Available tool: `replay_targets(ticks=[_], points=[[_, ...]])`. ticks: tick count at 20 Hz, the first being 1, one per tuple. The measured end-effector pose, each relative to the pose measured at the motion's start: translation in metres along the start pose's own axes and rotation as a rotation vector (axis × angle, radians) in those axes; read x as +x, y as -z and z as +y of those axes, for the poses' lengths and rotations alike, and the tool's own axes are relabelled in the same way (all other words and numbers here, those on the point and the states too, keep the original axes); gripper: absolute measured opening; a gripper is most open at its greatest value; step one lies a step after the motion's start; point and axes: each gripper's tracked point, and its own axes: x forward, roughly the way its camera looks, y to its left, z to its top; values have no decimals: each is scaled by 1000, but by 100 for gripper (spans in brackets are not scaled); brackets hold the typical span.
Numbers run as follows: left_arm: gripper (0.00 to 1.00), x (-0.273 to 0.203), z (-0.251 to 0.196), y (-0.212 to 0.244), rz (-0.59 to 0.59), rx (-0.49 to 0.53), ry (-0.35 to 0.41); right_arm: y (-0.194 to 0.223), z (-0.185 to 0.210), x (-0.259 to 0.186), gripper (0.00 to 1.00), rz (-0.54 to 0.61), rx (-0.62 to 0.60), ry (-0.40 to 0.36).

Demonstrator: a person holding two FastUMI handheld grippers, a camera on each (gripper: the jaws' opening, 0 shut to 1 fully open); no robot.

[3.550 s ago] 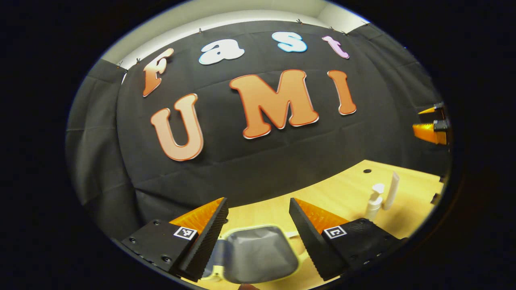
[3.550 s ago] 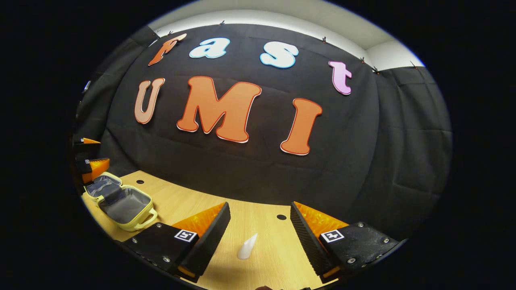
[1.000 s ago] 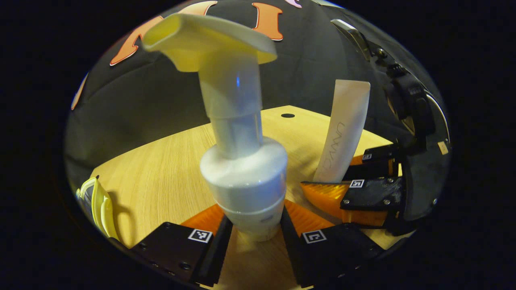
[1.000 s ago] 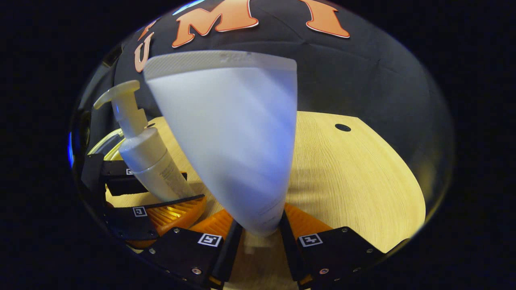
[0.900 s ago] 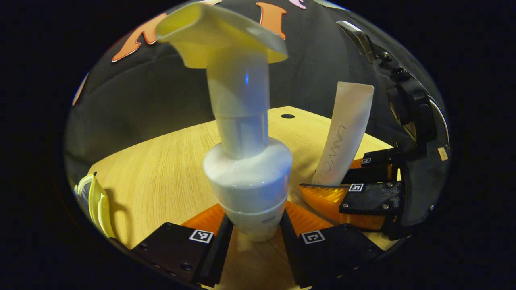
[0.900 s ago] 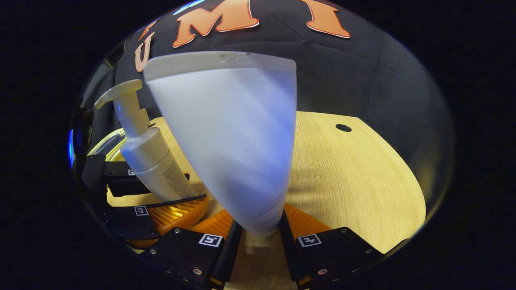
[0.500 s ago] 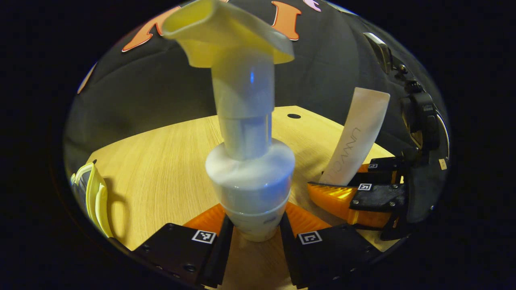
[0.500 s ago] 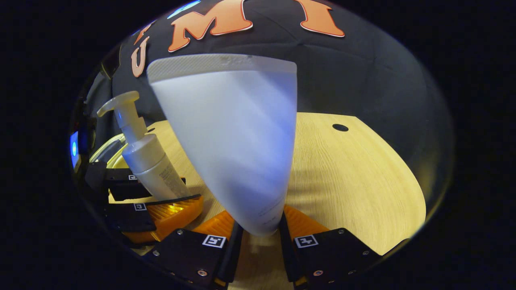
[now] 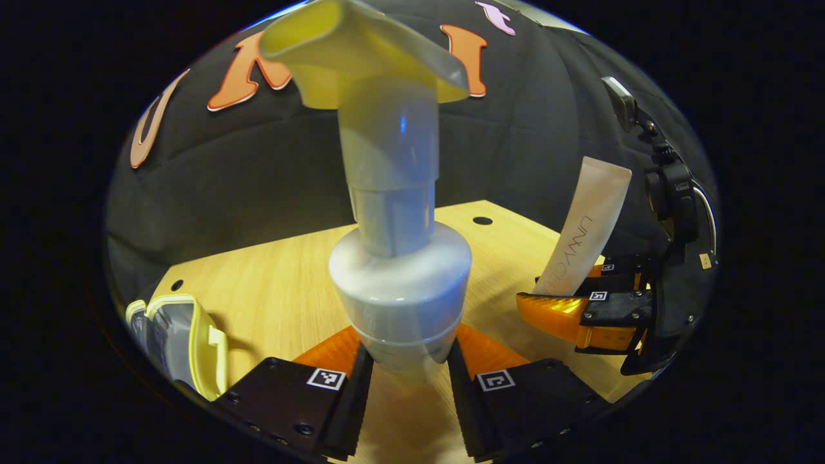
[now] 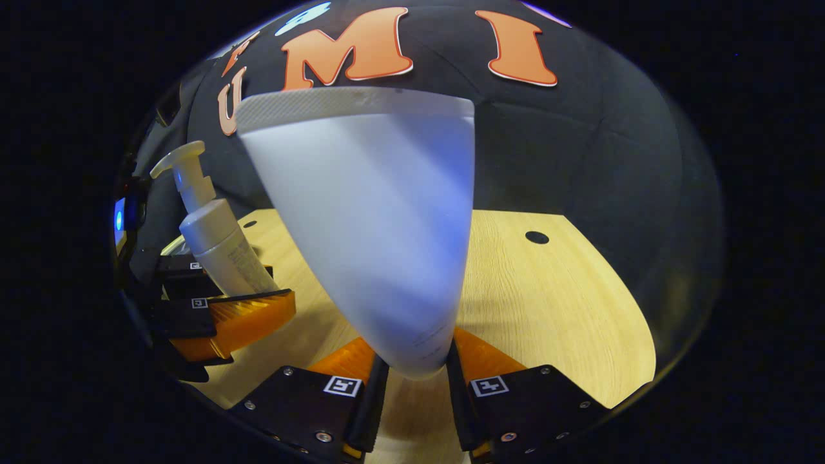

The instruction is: First open the suitcase, pack the skin care products into it, and then close the suitcase.

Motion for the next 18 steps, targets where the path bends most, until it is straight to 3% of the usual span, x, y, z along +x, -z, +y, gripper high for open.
replay_targets(ticks=[9,14,18], points=[[59,-84,79,-53,-58,-52,-154,-66,41,-52,47,-67,-77,-78],[59,-137,144,-57,-50,-113,-277,-84,88,-74,47,-78,-127,-173],[59,-179,196,-46,-35,-145,-332,-95,132,-85,47,-88,-165,-223]])
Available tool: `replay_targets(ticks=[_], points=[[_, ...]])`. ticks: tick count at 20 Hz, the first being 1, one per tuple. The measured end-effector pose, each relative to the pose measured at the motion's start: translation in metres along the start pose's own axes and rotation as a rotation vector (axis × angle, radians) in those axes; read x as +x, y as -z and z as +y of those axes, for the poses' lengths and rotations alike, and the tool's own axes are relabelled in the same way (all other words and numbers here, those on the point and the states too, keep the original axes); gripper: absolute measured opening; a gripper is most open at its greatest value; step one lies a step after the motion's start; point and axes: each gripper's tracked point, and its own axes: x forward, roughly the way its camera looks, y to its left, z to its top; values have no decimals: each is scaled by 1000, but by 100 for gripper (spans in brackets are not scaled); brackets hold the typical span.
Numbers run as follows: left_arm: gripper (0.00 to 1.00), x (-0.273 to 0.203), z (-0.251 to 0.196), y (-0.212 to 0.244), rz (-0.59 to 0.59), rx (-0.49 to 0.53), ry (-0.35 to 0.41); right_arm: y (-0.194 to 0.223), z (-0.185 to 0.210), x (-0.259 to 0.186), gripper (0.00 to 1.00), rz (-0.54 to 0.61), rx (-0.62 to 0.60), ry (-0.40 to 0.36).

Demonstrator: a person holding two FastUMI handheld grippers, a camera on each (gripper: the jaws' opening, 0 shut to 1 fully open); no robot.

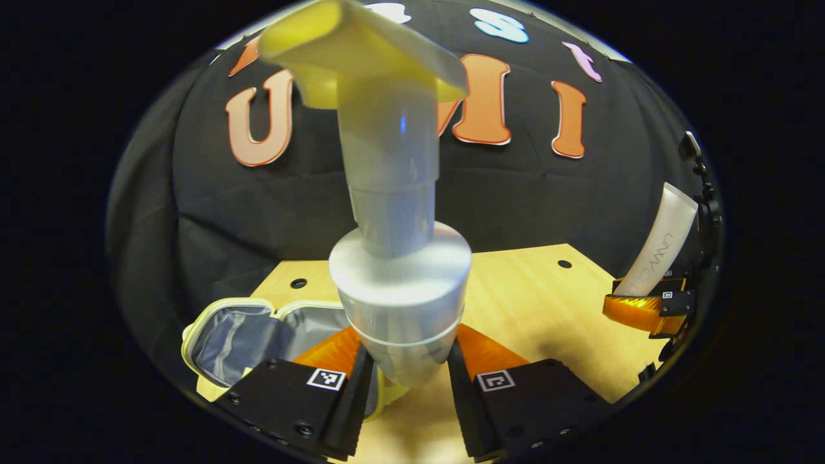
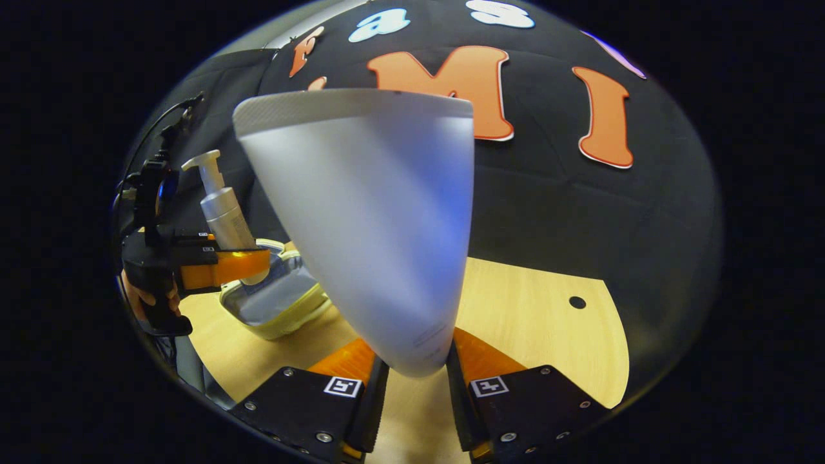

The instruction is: First open the suitcase, pack the skin care products into it, and then close the suitcase.

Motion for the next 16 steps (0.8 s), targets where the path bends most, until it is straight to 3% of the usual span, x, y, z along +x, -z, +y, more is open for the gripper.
replay_targets(ticks=[5,16], points=[[59,-27,73,5,16,7,-20,-26,66,6,47,-22,13,-20],[59,-25,167,37,126,36,116,-54,176,30,47,-3,50,23]])
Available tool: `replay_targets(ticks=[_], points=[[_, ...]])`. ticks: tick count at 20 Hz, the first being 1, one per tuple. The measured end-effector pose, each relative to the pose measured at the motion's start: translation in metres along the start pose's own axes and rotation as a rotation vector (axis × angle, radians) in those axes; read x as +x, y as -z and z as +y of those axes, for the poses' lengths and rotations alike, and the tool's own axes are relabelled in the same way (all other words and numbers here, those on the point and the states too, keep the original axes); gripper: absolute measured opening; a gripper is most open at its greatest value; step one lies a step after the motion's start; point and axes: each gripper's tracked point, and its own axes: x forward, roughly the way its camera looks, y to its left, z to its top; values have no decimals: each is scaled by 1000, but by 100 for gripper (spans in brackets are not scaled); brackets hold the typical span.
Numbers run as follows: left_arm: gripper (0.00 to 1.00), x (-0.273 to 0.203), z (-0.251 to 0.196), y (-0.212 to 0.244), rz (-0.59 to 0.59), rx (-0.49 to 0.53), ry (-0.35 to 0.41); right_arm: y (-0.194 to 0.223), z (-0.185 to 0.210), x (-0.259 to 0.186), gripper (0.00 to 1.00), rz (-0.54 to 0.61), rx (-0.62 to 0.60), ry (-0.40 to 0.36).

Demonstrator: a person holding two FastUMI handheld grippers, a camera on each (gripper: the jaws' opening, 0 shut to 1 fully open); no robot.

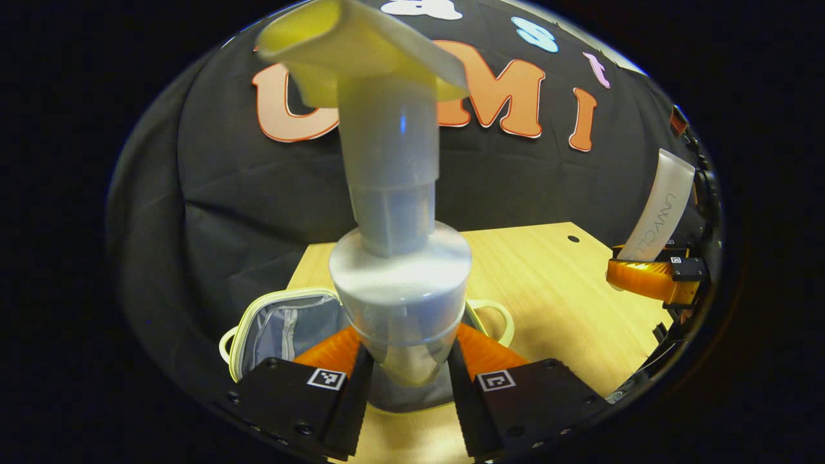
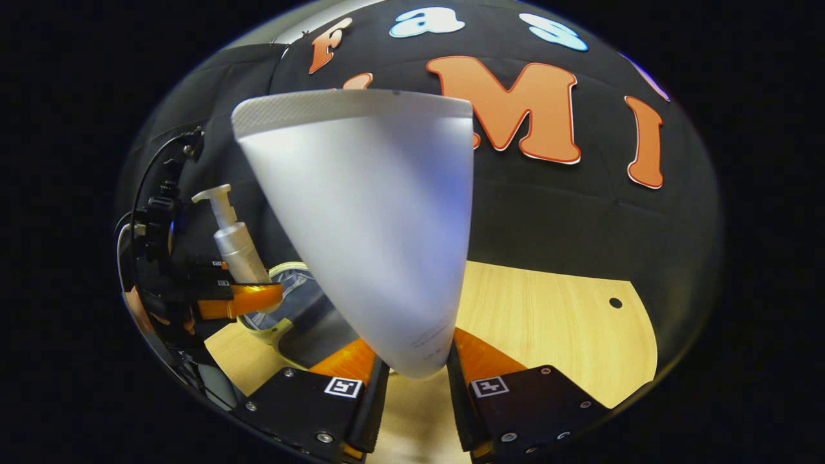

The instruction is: First open the suitcase, pack the skin care products into it, and then close the suitcase.

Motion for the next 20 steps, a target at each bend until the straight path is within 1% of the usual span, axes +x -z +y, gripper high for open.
replay_targets(ticks=[6,10,11,12,16,20], points=[[59,14,20,17,64,40,100,3,52,14,47,22,29,44],[59,25,19,28,140,36,161,1,82,34,47,42,57,35],[60,27,19,33,166,28,173,2,85,37,43,55,68,29],[59,30,18,37,186,18,184,4,85,41,47,64,76,31],[59,49,16,56,278,-10,203,12,81,56,47,93,54,12],[60,73,16,77,390,-59,191,24,75,70,47,132,41,-23]])
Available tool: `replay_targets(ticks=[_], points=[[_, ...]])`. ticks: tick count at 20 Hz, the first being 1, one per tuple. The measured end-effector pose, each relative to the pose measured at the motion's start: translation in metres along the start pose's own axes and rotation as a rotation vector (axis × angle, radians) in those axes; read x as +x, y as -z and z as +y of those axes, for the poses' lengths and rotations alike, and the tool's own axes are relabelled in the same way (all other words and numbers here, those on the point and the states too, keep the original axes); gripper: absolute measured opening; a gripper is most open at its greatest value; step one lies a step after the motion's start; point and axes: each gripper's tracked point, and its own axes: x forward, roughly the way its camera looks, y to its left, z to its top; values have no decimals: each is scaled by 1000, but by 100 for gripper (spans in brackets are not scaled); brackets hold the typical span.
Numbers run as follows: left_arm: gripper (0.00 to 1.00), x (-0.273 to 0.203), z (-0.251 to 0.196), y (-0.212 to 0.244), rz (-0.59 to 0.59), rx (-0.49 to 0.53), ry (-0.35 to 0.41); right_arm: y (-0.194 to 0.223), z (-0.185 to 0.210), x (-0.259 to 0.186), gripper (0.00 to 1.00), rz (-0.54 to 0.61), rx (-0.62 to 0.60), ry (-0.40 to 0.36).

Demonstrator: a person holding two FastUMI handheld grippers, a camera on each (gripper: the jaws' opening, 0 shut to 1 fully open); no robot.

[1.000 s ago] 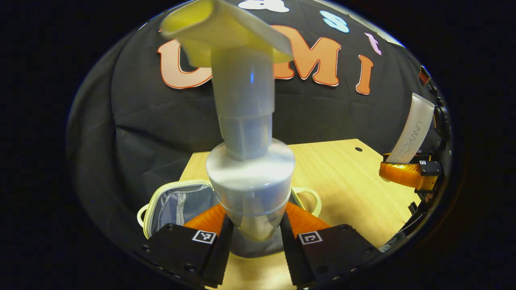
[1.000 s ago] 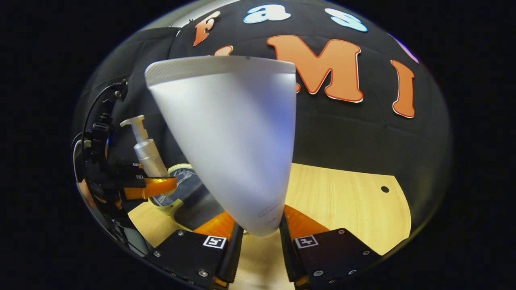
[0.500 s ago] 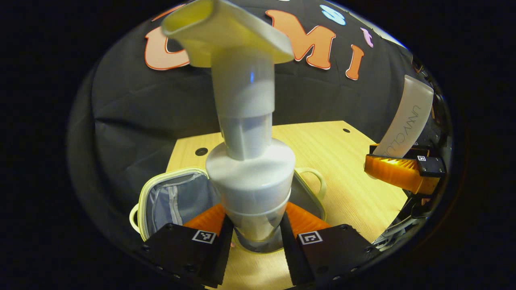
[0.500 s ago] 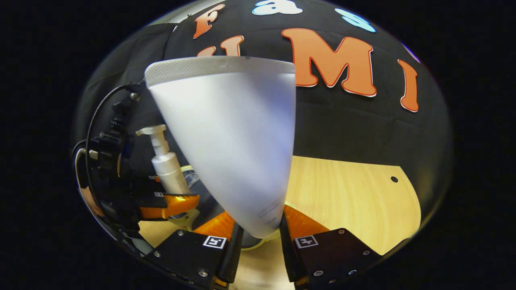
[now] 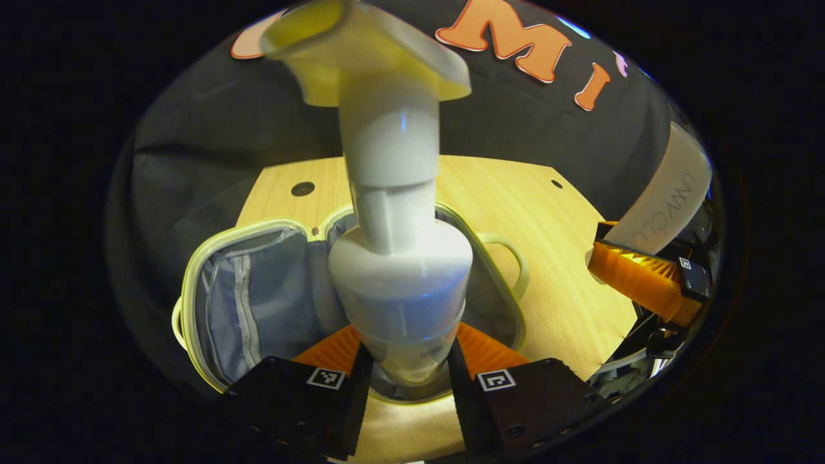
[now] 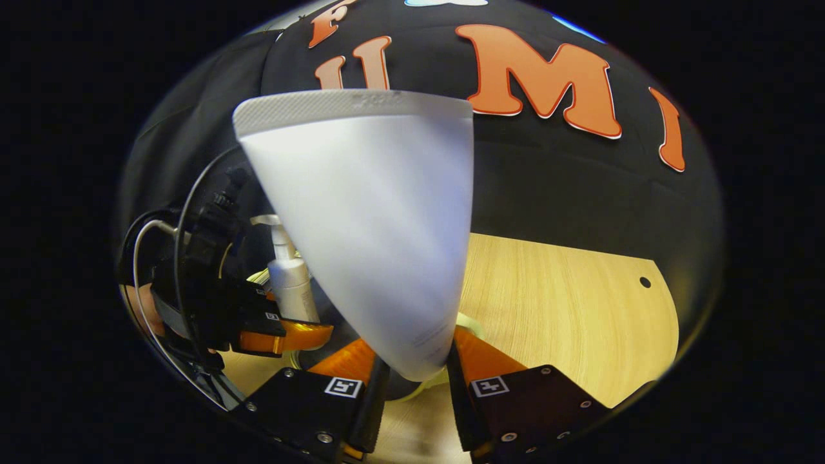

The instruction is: First open the suitcase, pack the skin care products into it, and then close the suitcase.

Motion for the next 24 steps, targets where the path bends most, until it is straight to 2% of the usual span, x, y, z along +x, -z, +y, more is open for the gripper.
replay_targets(ticks=[10,20,24], points=[[59,31,2,15,248,0,-36,17,-13,30,47,83,-9,-79],[60,66,4,50,529,8,-39,28,-12,46,47,141,11,-111],[60,82,6,57,581,-11,-45,29,-11,49,48,153,31,-121]])
